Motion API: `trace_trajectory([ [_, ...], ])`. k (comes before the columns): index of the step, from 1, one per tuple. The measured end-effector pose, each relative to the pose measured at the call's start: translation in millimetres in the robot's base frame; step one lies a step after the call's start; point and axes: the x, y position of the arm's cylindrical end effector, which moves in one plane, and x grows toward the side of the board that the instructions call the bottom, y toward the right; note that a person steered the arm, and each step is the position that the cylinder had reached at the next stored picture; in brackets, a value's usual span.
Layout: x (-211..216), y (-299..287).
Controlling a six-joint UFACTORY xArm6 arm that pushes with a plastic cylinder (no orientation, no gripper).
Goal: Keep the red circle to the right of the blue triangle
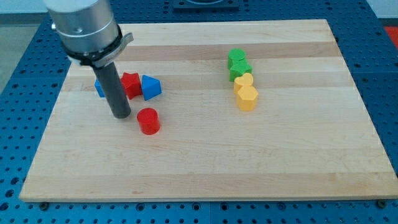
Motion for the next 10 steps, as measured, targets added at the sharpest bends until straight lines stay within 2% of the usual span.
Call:
trace_trajectory([
  [2, 34.8, 30.9],
  [5, 37.0, 93.4],
  [10, -21.9, 93.7],
])
